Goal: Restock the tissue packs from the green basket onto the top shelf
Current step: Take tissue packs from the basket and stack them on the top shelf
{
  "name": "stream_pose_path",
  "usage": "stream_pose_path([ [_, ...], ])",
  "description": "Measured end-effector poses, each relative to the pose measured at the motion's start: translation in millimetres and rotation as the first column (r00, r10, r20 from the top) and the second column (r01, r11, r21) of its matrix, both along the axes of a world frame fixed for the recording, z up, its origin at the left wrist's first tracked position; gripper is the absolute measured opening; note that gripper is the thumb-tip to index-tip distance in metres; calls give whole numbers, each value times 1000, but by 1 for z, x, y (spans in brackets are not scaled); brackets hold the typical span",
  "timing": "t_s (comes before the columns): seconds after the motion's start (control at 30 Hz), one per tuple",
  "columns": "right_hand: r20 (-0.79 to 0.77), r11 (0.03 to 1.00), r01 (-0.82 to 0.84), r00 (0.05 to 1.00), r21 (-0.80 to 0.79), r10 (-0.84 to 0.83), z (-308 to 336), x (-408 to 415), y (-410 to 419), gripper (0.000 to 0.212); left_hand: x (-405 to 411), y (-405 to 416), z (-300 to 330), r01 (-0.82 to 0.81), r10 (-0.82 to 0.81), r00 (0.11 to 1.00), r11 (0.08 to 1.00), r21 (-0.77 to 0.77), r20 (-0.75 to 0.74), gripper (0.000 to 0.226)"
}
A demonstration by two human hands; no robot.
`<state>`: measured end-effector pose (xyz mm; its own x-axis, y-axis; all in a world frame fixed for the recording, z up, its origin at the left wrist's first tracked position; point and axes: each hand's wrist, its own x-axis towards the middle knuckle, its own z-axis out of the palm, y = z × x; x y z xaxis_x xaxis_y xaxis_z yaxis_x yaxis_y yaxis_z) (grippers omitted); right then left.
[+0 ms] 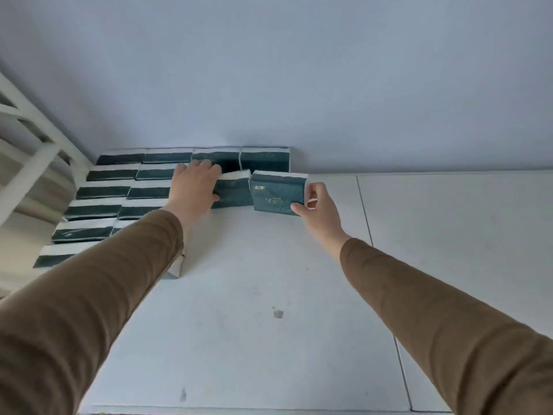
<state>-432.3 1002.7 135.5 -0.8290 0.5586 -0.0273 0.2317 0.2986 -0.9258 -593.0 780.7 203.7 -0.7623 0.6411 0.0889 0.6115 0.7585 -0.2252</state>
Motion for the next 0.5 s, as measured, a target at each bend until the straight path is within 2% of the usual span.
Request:
stream_pose_path([
  [0.1,22,999,28,999,31,-29,-6,-25,-7,39,-29,-3,-3,43,-45,998,998,-54,-49,48],
  [0.23,46,992,110,992,68,-114,-13,-47,-16,37,-46,-7,-7,60,-61,998,998,-19,-28,62],
  [0.4,50,977,214,976,11,-214,-16,-74,-35,36,-50,-12,-6,82,-82,997,995,-49,-6,57],
  [0.5,92,971,230,970,-62,-224,-14,-72,-33,53,-44,-12,-3,91,-92,995,995,-27,-28,58],
])
